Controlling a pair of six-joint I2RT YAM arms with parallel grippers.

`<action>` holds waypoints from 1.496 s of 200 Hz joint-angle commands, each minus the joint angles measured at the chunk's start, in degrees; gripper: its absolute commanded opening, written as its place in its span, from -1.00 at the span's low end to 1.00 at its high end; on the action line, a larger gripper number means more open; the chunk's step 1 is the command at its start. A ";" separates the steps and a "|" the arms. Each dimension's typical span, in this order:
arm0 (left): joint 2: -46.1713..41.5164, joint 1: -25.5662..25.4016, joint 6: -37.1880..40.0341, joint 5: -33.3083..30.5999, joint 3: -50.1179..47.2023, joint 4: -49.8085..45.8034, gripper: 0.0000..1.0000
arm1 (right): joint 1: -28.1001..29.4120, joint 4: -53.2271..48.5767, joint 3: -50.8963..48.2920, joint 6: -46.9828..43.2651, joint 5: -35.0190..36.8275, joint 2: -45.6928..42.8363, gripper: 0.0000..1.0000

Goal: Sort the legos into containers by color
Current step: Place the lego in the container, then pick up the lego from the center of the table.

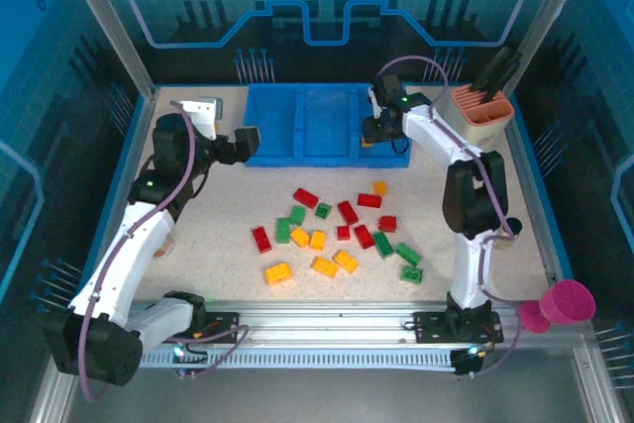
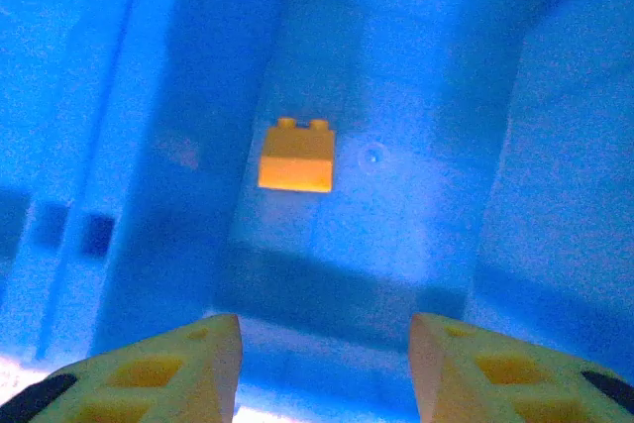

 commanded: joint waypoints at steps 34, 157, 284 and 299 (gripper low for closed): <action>-0.45 -0.11 0.24 1.25 2.29 -2.82 0.99 | 1.49 -0.12 -15.38 2.21 -3.45 -11.48 -0.03; 1.09 -1.08 0.92 0.62 3.99 -5.35 0.99 | 3.49 4.41 -25.77 6.86 -4.76 -9.36 0.20; 2.69 -1.95 1.23 -0.87 3.81 -5.10 0.99 | 3.47 4.41 -22.71 6.41 -3.25 -2.00 0.05; 2.91 -2.01 1.28 -1.11 3.81 -4.93 0.99 | 3.47 4.08 -22.38 6.32 -3.21 -1.54 -0.05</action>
